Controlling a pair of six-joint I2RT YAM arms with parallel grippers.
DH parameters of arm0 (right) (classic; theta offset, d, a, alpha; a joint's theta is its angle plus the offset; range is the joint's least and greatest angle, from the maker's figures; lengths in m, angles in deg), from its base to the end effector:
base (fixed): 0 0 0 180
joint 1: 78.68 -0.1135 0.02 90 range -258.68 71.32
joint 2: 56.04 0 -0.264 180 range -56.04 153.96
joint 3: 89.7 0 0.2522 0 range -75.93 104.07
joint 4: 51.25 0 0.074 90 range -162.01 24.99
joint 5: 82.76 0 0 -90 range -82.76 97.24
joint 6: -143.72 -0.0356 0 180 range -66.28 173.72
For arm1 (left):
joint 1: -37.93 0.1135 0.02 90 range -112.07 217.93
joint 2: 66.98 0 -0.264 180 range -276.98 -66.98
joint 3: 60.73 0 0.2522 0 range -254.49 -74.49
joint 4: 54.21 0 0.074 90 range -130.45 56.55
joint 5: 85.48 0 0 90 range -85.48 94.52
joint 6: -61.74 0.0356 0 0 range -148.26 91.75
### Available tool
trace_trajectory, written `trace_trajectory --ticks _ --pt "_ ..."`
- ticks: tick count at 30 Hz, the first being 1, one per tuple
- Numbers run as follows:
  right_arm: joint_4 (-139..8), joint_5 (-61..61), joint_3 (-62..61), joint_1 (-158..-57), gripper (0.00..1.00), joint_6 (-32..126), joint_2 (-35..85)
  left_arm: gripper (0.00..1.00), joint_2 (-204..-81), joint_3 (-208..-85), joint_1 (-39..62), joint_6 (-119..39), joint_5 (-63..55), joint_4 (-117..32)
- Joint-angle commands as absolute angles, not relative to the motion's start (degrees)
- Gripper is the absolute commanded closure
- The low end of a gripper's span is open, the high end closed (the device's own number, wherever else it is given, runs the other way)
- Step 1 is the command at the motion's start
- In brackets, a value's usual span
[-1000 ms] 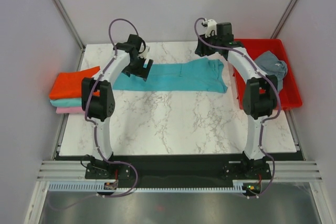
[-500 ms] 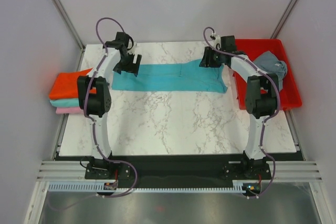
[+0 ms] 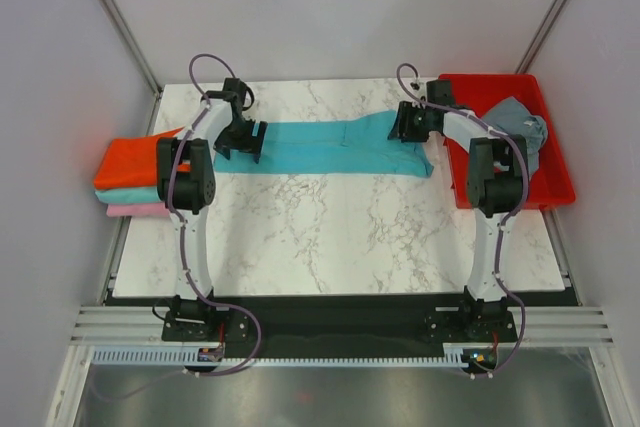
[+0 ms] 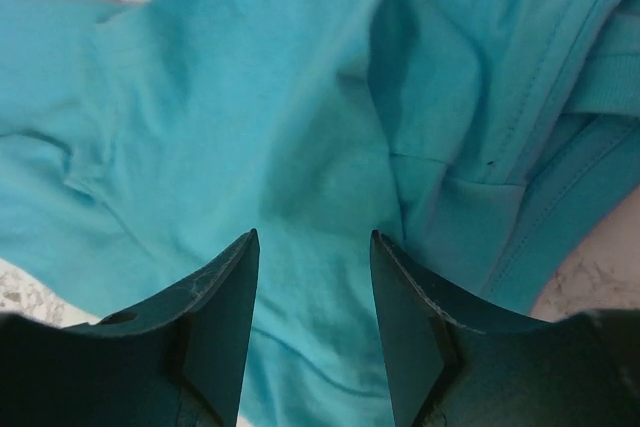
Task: Fold and stack the t-shirts
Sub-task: Fold the tshirt
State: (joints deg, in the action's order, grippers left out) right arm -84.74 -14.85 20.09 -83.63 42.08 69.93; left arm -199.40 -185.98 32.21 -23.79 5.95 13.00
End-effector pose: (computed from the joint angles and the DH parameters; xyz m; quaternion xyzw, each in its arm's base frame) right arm 0.4835 0.0553 0.1753 -0.0122 0.9236 0.2268 0.3089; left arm 0.4755 -0.0467 0.1714 0.0863 0.9869 0.0109 0.1360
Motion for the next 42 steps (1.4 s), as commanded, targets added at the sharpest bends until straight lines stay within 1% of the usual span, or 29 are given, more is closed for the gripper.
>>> trace_trajectory --ticks 1,8,11,16,25,31,36,39,42 --pt "-85.1 -13.7 22.2 -83.6 0.43 40.4 74.6 0.07 -200.0 -185.1 32.1 -25.4 7.0 12.5" --pt "-85.7 -11.1 31.3 -83.6 0.32 39.6 81.5 0.08 -196.8 -178.7 31.8 -25.7 7.6 13.1" --pt "-85.4 -11.4 36.6 -83.7 0.29 39.2 84.8 0.08 -193.8 -174.0 30.8 -25.7 7.9 13.2" --pt "-83.5 -11.4 45.2 -84.4 0.27 38.1 89.8 0.09 -188.5 -166.4 28.7 -26.0 7.9 13.2" --pt "-79.3 -10.3 55.7 -86.6 0.24 36.1 95.3 0.08 -179.9 -156.7 21.7 -26.9 8.4 13.2" --pt "-78.1 -8.2 57.4 -86.9 0.23 37.5 94.0 0.07 -170.2 -153.2 18.9 -27.5 12.5 14.2" --pt "-78.2 -8.2 56.6 -86.3 0.22 38.2 87.7 0.06 -163.3 -156.4 18.9 -25.8 18.9 15.2" --pt "-78.4 -10.1 52.8 -85.6 0.21 34.9 82.7 0.06 -162.9 -157.2 18.9 -24.3 20.0 14.5" --pt "-78.4 -13.8 44.3 -84.7 0.21 29.4 78.3 0.06 -165.3 -157.3 19.0 -23.2 21.6 12.4"
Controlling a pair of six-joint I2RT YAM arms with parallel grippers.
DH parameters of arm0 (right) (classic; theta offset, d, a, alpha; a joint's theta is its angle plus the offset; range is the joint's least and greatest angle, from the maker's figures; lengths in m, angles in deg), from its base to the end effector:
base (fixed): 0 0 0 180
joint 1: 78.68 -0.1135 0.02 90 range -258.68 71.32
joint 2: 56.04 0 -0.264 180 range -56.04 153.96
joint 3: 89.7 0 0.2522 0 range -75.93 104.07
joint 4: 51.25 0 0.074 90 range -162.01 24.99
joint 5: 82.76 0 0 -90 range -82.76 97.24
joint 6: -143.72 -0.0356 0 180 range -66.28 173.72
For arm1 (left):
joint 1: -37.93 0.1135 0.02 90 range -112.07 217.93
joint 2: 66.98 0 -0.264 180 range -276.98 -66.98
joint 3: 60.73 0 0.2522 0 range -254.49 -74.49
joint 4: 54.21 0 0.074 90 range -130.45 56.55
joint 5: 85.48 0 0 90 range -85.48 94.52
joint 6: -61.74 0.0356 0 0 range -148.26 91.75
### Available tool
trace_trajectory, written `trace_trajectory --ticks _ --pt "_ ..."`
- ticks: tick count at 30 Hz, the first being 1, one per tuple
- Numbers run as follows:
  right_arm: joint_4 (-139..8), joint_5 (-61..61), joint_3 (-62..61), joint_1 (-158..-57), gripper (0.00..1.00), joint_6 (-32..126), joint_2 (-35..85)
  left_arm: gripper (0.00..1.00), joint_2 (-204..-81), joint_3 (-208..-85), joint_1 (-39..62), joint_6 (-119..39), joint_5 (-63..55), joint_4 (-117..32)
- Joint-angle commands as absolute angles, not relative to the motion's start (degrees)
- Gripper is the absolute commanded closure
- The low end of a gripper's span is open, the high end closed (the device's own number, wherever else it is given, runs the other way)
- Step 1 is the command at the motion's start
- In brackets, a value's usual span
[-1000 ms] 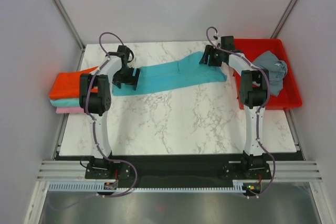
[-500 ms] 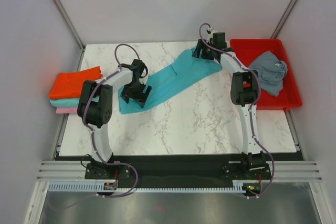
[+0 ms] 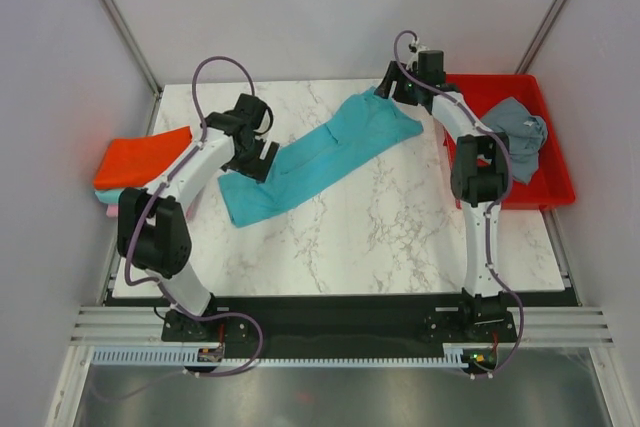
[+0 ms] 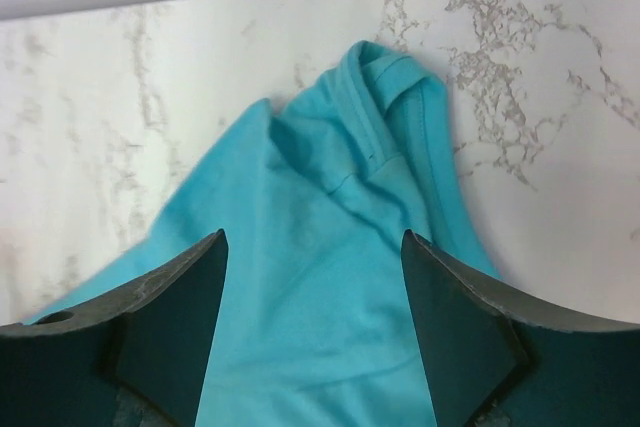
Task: Fold and stack the t-shirts
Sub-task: Fold the tshirt
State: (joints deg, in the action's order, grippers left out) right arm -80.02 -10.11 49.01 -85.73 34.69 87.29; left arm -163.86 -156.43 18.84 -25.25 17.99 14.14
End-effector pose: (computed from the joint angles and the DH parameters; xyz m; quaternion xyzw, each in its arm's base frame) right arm 0.5677 0.0809 0.1914 0.0197 0.8731 0.2351 0.4267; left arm 0.3257 -0.1039 0.2686 0.1669 0.9632 0.0896 0.1909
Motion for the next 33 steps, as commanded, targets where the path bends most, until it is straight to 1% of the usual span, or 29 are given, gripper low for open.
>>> trace_trajectory --ticks 1,6,9,13,17,22,29,33 --pt "-78.4 -14.9 42.3 -84.6 0.21 26.9 77.3 0.06 -167.4 -157.5 19.1 -22.1 21.8 11.8" --pt "-78.3 -18.1 29.9 -84.3 0.21 24.4 72.5 0.06 -175.3 -162.1 21.4 -23.6 20.4 9.9" --pt "-78.2 -18.2 25.9 -84.2 0.21 24.4 71.7 0.07 -179.6 -165.6 23.9 -23.4 20.2 10.0" --pt "-77.5 -17.4 24.4 -84.0 0.21 25.2 72.8 0.07 -183.4 -167.8 26.8 -22.5 21.0 10.3" --pt "-77.4 -17.3 25.1 -84.0 0.21 25.4 74.8 0.08 -186.9 -167.9 28.1 -21.8 22.6 10.4" --pt "-77.4 -16.5 27.2 -84.0 0.2 26.5 78.9 0.08 -187.7 -165.5 28.6 -22.7 22.8 10.8" --pt "-77.3 -14.7 37.8 -84.2 0.2 28.3 86.1 0.08 -186.4 -160.5 28.6 -23.0 26.2 10.5" --pt "-76.4 -13.8 42.9 -84.2 0.19 28.8 89.8 0.08 -182.2 -154.8 28.3 -22.9 26.8 10.7"
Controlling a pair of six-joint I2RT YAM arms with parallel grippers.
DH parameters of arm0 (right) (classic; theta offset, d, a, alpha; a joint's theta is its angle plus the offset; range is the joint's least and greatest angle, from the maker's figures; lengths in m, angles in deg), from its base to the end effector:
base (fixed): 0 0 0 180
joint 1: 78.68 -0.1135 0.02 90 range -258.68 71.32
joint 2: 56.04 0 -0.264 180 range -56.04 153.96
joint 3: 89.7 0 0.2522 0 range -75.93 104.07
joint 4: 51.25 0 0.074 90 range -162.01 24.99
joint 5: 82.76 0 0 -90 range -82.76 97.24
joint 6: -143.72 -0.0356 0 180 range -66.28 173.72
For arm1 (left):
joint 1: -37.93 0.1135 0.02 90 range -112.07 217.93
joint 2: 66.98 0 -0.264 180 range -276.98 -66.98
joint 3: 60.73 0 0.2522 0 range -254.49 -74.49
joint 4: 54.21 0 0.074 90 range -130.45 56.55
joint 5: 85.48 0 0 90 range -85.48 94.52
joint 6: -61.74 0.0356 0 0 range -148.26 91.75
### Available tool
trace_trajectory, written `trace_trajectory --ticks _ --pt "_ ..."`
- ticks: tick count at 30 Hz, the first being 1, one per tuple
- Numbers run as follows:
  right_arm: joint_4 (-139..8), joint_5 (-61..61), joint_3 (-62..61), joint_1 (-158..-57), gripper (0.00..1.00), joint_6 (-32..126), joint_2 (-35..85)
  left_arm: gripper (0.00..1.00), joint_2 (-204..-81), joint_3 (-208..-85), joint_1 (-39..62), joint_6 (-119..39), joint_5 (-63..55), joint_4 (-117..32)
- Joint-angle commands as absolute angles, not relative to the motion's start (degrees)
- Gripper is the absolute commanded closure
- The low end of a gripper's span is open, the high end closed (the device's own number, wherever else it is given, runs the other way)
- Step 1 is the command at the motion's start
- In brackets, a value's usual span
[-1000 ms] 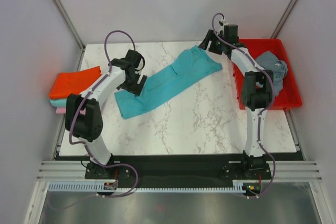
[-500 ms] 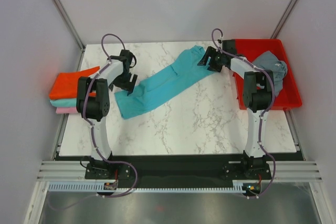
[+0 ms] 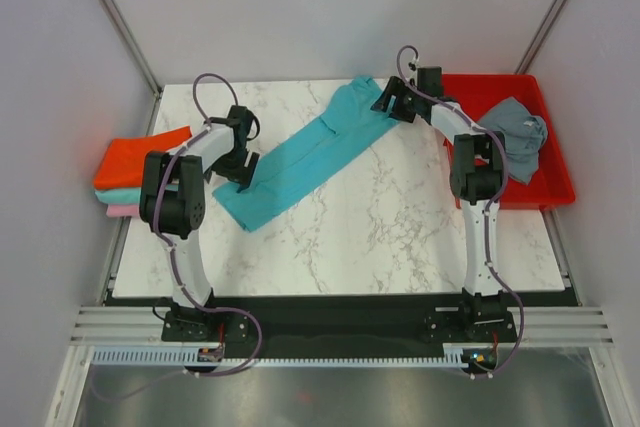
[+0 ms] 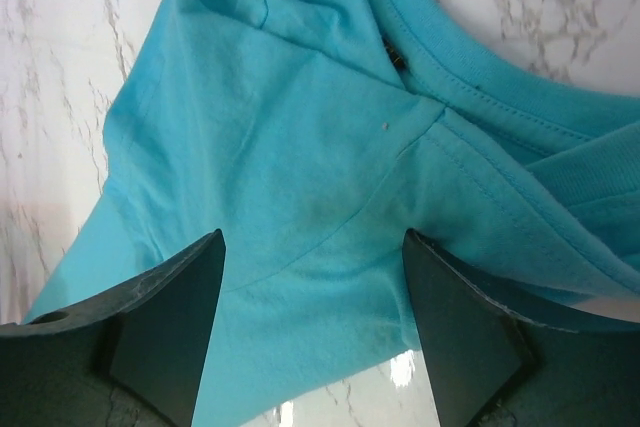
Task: Fold and stack the t-shirts
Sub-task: Fold the tshirt
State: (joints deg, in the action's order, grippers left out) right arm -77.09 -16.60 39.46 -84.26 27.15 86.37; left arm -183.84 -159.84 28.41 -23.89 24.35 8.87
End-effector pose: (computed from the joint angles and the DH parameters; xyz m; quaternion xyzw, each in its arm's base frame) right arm 0.5533 0.0685 0.1495 0.0736 0.8848 0.2956 0.3525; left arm 0.3931 -0.0537 0.1660 0.1051 0.9764 0.1679 0.0864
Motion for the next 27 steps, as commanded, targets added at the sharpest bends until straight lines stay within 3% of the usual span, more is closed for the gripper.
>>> trace_trajectory --ticks 1,9,19,27 --pt "-75.8 -13.6 44.5 -84.2 0.19 28.6 90.5 0.08 -179.8 -152.1 28.1 -22.9 26.8 10.7" --pt "-73.0 -13.2 50.6 -86.6 0.19 28.3 94.8 0.08 -171.6 -141.8 22.4 -22.9 26.8 10.7" --pt "-72.4 -14.2 49.1 -85.8 0.17 30.1 82.8 0.09 -165.0 -156.9 20.9 -20.9 31.3 13.0" --pt "-72.4 -17.4 39.9 -84.0 0.16 25.6 76.8 0.12 -166.9 -158.8 9.6 -22.8 24.0 14.7"
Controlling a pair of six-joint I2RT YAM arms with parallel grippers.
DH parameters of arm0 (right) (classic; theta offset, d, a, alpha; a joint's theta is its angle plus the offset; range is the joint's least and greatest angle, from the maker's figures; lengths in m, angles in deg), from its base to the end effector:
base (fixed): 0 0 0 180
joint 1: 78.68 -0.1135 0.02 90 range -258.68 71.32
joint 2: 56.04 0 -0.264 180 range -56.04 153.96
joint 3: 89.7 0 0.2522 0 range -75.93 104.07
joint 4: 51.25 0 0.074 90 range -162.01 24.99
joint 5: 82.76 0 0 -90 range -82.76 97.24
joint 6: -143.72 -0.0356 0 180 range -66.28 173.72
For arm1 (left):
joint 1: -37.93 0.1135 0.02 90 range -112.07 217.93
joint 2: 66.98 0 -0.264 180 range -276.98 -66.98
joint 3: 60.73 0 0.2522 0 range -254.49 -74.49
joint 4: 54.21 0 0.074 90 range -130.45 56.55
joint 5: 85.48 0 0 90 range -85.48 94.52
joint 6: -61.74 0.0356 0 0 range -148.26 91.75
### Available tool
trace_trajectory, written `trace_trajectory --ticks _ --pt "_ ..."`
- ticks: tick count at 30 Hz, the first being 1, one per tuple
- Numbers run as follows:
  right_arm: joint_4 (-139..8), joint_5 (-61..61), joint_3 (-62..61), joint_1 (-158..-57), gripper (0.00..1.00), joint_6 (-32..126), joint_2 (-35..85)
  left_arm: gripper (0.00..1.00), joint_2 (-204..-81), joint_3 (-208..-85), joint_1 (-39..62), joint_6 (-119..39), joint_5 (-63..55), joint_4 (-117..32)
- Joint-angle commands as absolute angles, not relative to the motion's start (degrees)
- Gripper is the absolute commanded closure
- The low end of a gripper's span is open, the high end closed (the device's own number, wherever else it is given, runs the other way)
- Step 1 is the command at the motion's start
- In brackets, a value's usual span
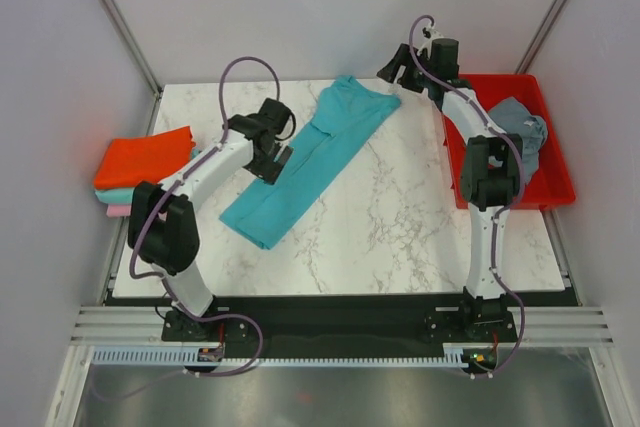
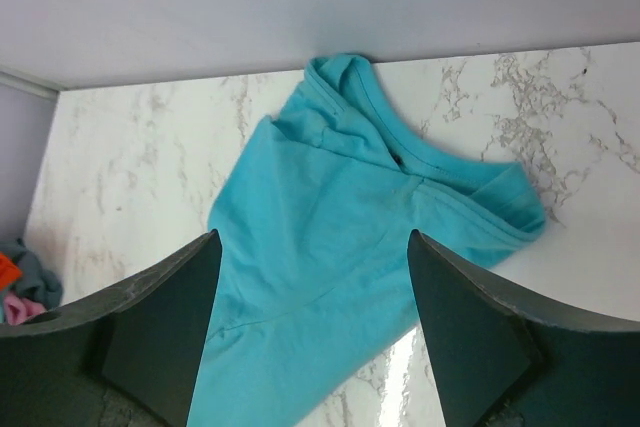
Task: Fold and stack the t-shirts
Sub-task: Fold the tshirt
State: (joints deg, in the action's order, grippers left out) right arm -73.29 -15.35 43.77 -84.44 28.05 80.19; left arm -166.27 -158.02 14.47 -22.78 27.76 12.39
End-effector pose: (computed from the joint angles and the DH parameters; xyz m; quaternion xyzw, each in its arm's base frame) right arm 0.5554 0.0698 0.2392 0.0389 0.8319 0.3019 0.4639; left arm 0.3300 -0.1279 0.2659 0.2043 0.9413 0.1671 0.2106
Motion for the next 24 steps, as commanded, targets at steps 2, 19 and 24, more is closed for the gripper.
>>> trace_trajectory --ticks 2,19,24 --pt "-72.0 -17.5 37.3 -83.7 0.16 22.4 76.8 0.11 -168.5 -159.0 6.4 -23.7 22.0 14.7" --pt "-68.3 -19.4 37.0 -85.0 0.16 19.3 87.6 0.11 -176.7 -151.5 4.1 -24.8 21.0 13.7" --pt "-67.6 -17.7 39.5 -85.6 0.25 18.6 90.1 0.11 -177.8 -150.2 3.7 -24.8 21.0 13.7"
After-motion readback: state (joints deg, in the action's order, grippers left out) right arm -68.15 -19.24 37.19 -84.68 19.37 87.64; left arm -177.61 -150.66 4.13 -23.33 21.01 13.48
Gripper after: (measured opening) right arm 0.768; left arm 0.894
